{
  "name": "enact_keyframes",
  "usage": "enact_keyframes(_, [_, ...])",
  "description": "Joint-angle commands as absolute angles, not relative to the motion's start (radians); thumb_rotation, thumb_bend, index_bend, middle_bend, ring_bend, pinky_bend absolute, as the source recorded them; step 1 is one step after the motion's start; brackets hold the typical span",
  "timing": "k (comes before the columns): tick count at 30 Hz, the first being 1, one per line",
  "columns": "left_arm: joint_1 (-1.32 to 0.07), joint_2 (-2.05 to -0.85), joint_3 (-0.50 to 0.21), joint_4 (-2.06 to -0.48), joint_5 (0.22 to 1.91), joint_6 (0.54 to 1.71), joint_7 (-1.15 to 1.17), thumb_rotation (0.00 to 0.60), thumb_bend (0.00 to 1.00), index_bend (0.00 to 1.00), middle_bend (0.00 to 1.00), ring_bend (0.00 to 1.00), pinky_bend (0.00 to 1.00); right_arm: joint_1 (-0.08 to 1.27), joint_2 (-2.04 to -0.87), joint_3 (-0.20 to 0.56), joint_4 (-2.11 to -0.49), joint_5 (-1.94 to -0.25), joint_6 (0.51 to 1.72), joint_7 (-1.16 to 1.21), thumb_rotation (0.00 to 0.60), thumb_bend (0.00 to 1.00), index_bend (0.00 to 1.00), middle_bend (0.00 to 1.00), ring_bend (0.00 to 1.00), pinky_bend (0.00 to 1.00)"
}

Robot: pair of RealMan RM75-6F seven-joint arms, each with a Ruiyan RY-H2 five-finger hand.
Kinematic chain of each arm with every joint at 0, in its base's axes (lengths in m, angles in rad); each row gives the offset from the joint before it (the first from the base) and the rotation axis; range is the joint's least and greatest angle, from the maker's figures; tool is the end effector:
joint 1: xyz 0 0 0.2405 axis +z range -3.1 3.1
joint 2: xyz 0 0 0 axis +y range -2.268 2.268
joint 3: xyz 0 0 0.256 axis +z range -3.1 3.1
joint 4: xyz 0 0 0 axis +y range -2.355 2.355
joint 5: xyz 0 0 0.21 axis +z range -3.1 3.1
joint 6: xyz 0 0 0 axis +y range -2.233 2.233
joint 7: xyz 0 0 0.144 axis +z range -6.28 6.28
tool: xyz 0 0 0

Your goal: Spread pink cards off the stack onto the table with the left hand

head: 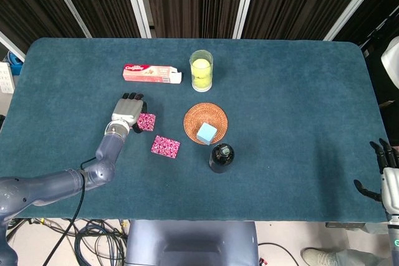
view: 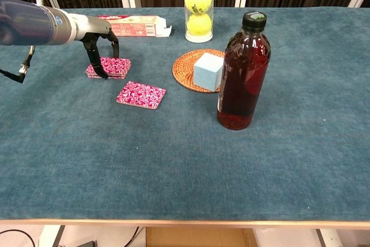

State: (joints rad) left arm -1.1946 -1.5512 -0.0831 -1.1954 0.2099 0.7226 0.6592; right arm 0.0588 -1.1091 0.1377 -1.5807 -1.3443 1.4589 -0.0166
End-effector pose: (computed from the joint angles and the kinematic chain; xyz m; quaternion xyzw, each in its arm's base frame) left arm -0.1320 0.4470 -0.0096 -0.7224 -0.4397 -0.1911 0.4983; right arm -0.3368 -0.1893 0.1842 0.5339 -0.3956 0.3610 0.6543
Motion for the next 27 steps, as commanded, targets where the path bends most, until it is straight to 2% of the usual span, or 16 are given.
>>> enact_keyframes(1, [-1.194,-1.544,-0.085,-1.204,0.211,0.729,0.663,0.600,0.19,0.48,0.15,0.00,0.00,0.060,-1.109,0.138,-1.581,-1.344,1.458,-0.017,0.600,0.19,0.10,0.04,0.08,0.21])
enact_keyframes(27, [-1.189,-1.525,-0.108,-1.219,0.245,0.734,0.651,0.600,0.21,0.50,0.16,0.00,0.00,0.059,-1.107,0.139,-1.582,-1.340,1.457,-0.016,0.600,0.19,0.10,0.04,0.08,0.21])
